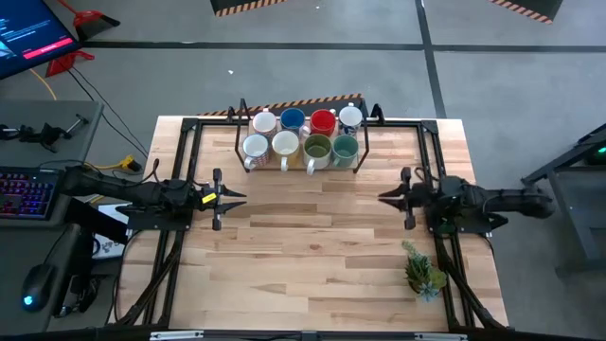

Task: Place coffee mugs
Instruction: Return to Home Position

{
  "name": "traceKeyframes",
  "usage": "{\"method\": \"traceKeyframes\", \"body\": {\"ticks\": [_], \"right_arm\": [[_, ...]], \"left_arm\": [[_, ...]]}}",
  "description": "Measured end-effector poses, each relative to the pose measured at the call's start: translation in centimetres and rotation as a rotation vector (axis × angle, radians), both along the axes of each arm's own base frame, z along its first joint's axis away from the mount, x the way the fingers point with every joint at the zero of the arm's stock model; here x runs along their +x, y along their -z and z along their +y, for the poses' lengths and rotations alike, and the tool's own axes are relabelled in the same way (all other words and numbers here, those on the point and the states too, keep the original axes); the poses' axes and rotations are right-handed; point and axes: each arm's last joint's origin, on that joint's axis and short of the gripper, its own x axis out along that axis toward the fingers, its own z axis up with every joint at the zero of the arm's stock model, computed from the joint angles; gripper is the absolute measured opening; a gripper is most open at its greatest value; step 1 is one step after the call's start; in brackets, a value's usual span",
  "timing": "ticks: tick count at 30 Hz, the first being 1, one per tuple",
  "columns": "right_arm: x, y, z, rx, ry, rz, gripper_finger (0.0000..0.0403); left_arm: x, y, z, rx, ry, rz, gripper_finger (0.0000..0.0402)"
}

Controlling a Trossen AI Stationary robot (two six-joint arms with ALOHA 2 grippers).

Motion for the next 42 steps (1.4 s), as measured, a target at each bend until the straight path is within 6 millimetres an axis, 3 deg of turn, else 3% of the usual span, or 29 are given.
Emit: {"method": "traceKeyframes", "body": {"ticks": [8,20,31,42], "right_arm": [[-0.4,-1.4,-0.3,-0.001,0.04,-0.136,0.0035],[-0.4,-0.9,-0.4,-0.001,0.042,-0.083,0.0035],[-0.4,-0.7,-0.3,-0.001,0.042,-0.068,0.0035],[-0.4,-0.7,-0.3,-0.001,0.041,-0.063,0.0035]], "left_arm": [[0.0,0.0,0.0,0.0,0.0,0.003,0.007],[-0.1,0.1,0.0,0.002,-0.002,0.014,0.007],[-1.4,-1.5,1.1,-0.018,-0.087,-0.17,0.007],[-1.9,-1.6,1.1,-0.021,-0.083,-0.201,0.007]]}}
